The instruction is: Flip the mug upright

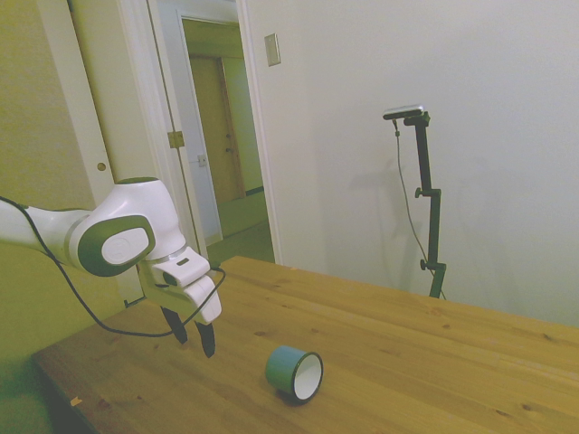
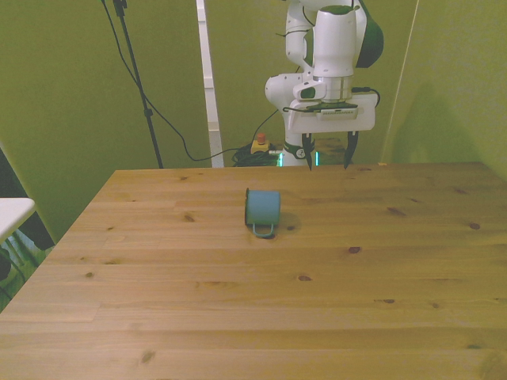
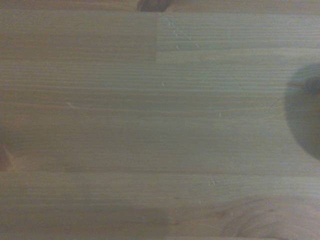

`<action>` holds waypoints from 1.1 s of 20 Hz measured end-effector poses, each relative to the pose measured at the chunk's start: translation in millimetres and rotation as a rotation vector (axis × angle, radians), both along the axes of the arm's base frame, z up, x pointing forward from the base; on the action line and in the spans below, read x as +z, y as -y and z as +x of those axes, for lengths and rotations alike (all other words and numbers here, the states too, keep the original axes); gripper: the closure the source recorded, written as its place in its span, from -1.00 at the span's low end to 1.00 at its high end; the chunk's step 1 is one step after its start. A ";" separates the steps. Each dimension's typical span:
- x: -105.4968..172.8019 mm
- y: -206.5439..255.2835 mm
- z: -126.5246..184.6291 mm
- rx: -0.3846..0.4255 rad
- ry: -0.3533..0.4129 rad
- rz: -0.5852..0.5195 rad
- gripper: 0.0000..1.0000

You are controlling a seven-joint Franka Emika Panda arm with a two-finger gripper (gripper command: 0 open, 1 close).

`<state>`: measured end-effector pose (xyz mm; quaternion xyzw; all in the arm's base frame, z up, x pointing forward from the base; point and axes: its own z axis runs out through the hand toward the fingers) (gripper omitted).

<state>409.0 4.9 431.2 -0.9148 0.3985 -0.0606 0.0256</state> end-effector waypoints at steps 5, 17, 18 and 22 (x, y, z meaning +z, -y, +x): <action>10.8 23.6 5.2 -0.005 0.022 0.012 -1.00; 61.7 184.1 37.0 -0.081 0.056 0.037 -1.00; 63.9 191.3 40.4 -0.088 0.051 0.037 -1.00; 60.9 203.1 51.7 -0.090 0.031 0.036 -1.00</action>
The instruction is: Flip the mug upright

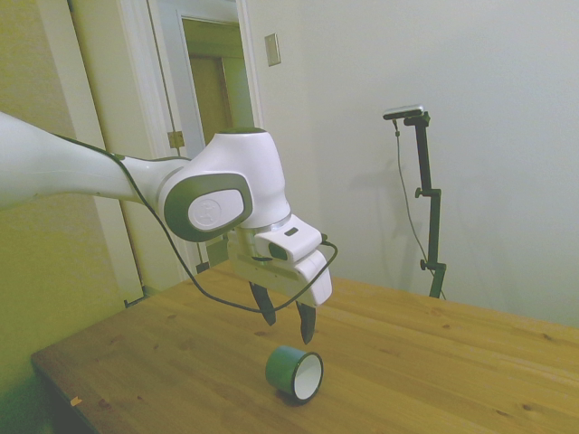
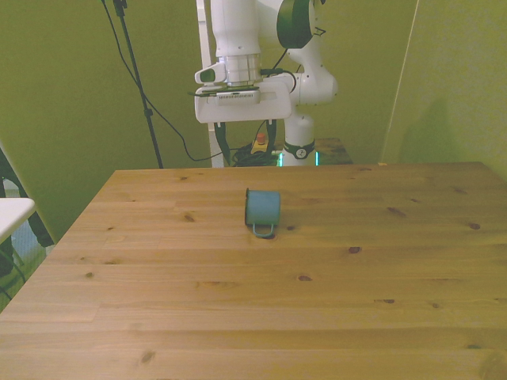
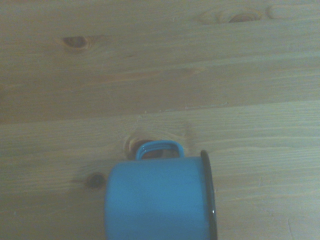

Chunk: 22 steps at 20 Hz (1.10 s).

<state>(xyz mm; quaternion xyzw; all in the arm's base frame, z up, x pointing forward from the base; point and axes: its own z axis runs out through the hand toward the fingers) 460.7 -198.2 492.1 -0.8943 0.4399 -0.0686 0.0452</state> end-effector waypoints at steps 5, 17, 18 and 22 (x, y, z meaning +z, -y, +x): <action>-23.4 36.8 -5.6 0.014 0.005 0.078 -1.00; -82.1 69.9 27.2 0.146 -0.003 0.418 -1.00; -84.4 73.5 26.7 0.153 -0.001 0.446 -1.00; -98.7 82.7 27.8 0.175 -0.008 0.565 -1.00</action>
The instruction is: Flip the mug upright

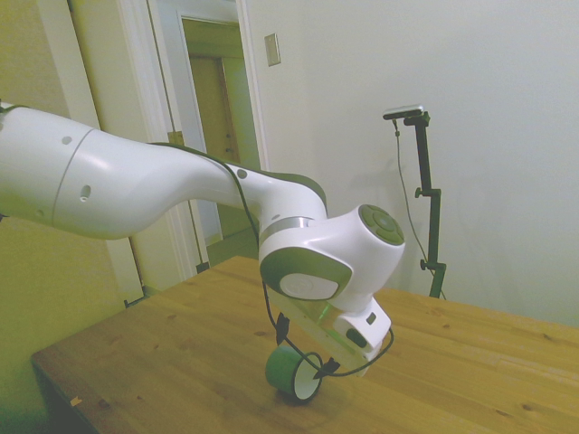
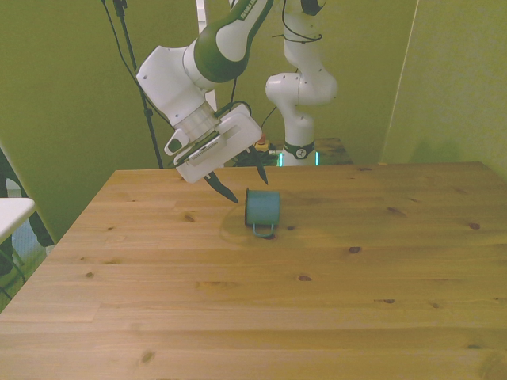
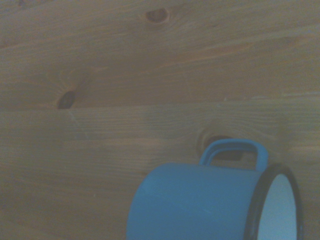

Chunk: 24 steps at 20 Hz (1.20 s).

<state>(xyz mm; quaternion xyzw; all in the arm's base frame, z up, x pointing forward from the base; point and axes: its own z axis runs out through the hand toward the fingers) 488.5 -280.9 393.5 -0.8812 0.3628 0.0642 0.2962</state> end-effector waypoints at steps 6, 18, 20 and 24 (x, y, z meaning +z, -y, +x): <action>-20.0 1.7 10.5 0.044 -0.032 0.118 -1.00; -21.9 -2.4 15.7 0.120 0.004 0.168 -1.00; -23.7 -0.9 17.0 0.127 0.006 0.202 -1.00; -33.9 1.6 19.4 0.130 0.021 0.277 -1.00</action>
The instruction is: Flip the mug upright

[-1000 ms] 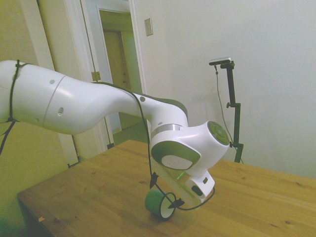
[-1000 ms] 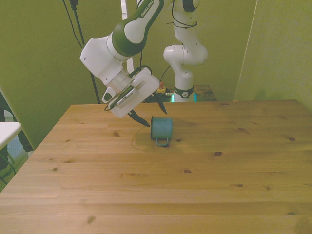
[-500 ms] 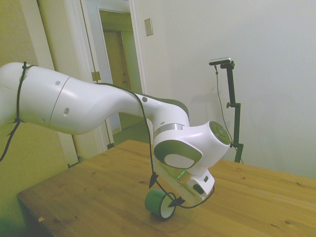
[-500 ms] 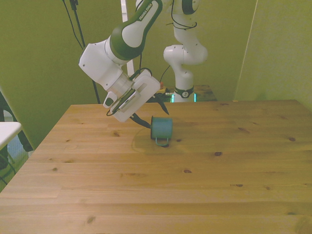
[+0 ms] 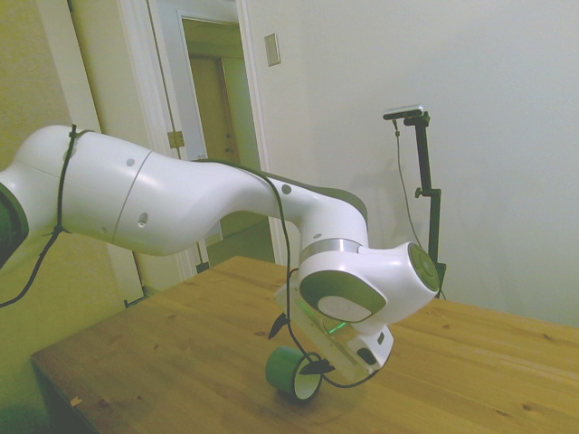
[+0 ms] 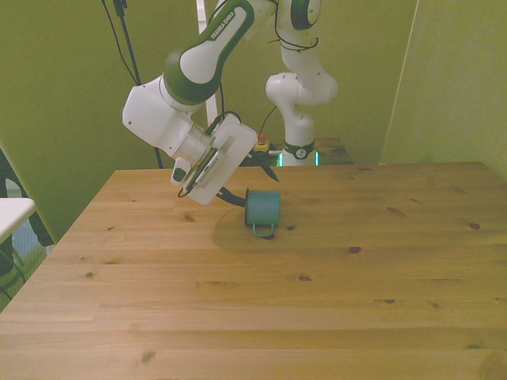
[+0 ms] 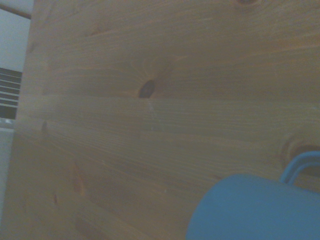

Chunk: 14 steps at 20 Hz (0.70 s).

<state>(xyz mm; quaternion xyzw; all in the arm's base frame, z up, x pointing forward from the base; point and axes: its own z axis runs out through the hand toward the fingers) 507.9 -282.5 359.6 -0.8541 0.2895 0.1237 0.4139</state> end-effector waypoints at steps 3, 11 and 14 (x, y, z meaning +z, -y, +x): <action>-3.7 -1.4 1.6 0.004 -0.004 0.052 -1.00; -5.9 -13.9 4.4 0.034 -0.015 0.108 1.00; -9.8 -14.2 5.6 0.025 -0.014 0.123 1.00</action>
